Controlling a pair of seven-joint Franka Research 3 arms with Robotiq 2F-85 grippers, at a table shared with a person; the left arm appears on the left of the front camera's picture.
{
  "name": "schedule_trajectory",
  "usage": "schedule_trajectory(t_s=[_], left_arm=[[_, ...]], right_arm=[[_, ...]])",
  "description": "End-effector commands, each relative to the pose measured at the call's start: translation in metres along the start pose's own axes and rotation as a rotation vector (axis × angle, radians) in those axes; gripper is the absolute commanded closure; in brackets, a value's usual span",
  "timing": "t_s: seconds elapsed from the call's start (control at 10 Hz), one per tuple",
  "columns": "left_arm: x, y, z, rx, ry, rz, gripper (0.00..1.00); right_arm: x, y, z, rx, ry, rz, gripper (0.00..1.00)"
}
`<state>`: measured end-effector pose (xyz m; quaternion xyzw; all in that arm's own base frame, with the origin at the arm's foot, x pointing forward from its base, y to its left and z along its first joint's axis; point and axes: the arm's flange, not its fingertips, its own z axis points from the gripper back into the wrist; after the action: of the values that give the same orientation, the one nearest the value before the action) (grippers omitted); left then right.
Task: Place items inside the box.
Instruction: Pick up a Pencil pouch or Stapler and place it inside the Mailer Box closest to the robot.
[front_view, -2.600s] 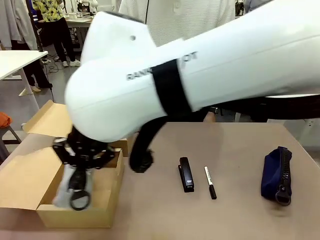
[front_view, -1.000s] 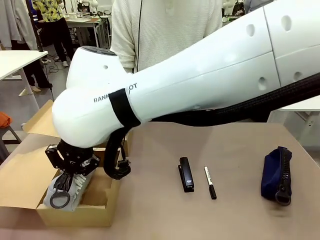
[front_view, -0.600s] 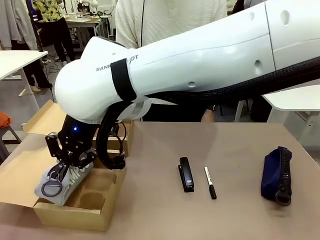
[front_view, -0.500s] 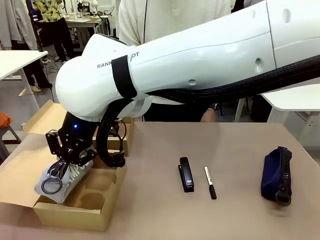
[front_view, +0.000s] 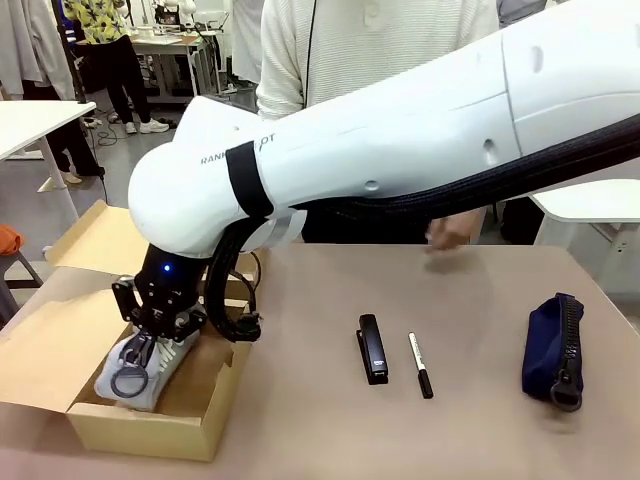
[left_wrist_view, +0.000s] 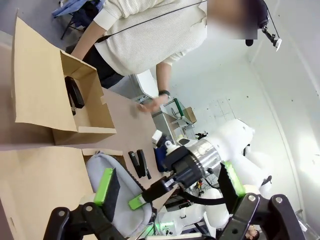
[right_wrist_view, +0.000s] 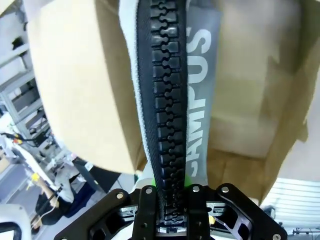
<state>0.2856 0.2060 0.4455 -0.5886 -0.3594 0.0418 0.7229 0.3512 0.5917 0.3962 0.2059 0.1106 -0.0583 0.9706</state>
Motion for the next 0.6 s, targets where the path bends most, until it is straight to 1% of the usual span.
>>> schedule_trajectory(t_s=[0.0,0.1,0.4,0.5], left_arm=[[-0.001,-0.002,-0.001,-0.018,-0.016,-0.02,0.0],[-0.001,-0.002,-0.001,-0.018,-0.016,-0.02,0.0],[-0.001,-0.002,-0.001,-0.018,-0.016,-0.02,0.0],[-0.001,-0.002,-0.001,-0.018,-0.016,-0.02,0.0]], right_arm=[[0.007,-0.003,-0.019,-0.054,0.004,0.019,0.9],[0.008,-0.005,-0.028,-0.087,-0.009,0.005,0.9],[0.009,-0.008,-0.032,-0.101,0.011,-0.004,0.9],[0.009,-0.009,-0.033,-0.099,0.021,-0.007,0.49]])
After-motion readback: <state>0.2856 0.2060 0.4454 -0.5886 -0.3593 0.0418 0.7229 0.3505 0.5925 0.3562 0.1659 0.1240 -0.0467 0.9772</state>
